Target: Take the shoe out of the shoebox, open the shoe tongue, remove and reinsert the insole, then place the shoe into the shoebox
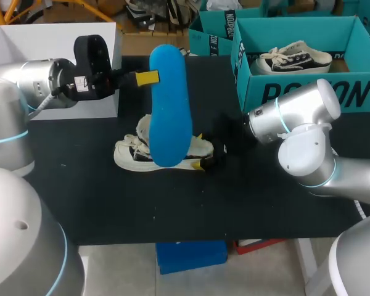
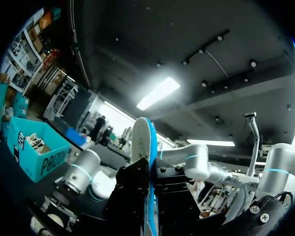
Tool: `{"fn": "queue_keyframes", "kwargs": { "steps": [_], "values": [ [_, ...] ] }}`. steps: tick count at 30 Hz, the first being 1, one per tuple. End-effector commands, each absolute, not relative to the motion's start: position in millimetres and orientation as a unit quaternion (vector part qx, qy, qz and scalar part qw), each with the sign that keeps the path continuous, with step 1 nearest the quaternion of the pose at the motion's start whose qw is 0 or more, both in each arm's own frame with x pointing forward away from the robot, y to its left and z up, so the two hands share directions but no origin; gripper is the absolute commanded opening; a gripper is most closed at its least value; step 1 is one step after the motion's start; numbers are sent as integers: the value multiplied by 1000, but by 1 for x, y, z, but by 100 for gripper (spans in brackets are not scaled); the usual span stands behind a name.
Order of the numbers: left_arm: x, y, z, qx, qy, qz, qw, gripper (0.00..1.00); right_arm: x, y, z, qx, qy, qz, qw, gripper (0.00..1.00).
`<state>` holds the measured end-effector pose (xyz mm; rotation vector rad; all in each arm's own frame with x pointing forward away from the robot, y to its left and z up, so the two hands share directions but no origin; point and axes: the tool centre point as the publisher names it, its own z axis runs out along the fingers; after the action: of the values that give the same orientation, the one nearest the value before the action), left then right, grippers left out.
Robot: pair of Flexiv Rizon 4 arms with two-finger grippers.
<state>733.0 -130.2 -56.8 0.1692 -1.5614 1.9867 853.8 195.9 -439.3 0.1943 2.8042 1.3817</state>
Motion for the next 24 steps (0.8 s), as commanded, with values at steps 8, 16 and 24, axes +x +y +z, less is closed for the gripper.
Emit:
{"fn": "queue_keyframes", "kwargs": {
  "steps": [8,16,24],
  "values": [
    [731,-131,-57,65,-588,749,298,0,855,194,-441,62,895,441,5,100],
    [731,-131,-57,65,-588,749,298,0,854,184,-431,57,913,403,-1,100],
    [731,-131,-57,65,-588,749,298,0,853,167,-410,58,939,339,-8,100]
  ]
}}
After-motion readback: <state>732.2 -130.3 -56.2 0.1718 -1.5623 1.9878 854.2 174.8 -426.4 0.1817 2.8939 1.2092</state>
